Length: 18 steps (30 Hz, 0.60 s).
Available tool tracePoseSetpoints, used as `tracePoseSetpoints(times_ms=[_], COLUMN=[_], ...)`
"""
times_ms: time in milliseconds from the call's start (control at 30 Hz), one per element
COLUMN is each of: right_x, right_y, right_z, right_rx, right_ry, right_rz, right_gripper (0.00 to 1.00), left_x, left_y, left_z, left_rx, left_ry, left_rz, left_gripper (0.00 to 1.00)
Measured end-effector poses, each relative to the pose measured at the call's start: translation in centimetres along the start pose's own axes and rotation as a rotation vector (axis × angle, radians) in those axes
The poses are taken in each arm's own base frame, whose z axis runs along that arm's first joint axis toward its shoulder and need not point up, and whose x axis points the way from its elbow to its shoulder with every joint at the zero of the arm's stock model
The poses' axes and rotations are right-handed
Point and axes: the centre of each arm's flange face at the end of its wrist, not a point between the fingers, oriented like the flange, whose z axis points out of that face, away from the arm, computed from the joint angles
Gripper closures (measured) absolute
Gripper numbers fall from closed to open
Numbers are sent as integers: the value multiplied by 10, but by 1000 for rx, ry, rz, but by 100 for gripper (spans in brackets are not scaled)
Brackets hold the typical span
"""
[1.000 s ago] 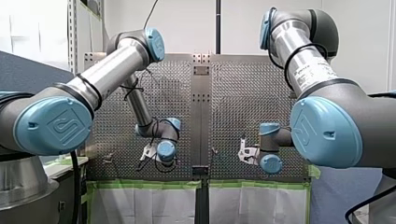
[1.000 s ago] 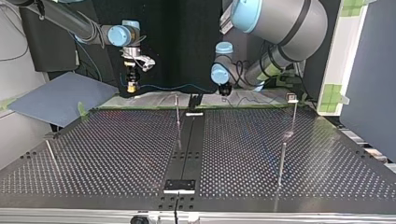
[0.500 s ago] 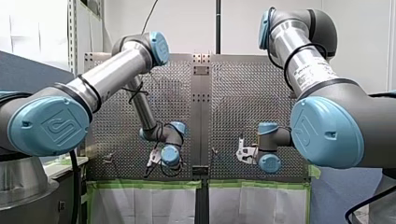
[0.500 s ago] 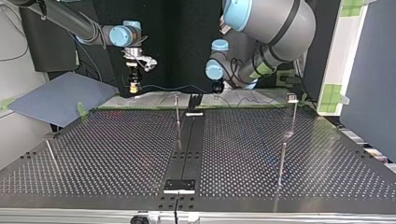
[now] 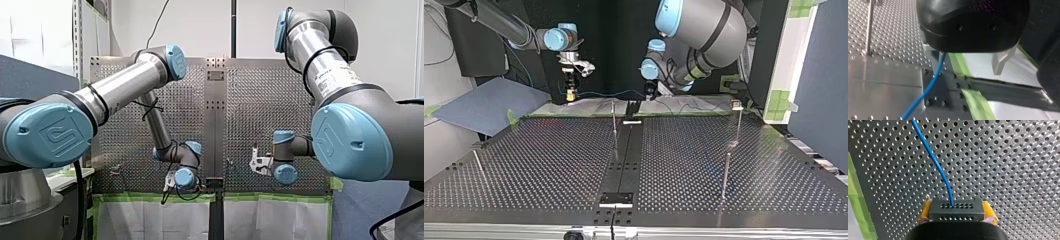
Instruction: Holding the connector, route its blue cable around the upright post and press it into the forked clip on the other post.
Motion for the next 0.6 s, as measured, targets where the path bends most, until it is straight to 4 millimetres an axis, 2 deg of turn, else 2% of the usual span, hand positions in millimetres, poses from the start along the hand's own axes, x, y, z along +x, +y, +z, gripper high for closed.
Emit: tracePoseSetpoints(times_ms=[600], right_x=[3], right_y=[-12], right_z=[6], right_rx=[40], right_ry=[-10], right_rz=[0], right_gripper=[98], left_x=[-13], left_y=[-33], left_z=[2], left_rx=[184], left_ry=[-89], left_rz=[-168], left_gripper=[0])
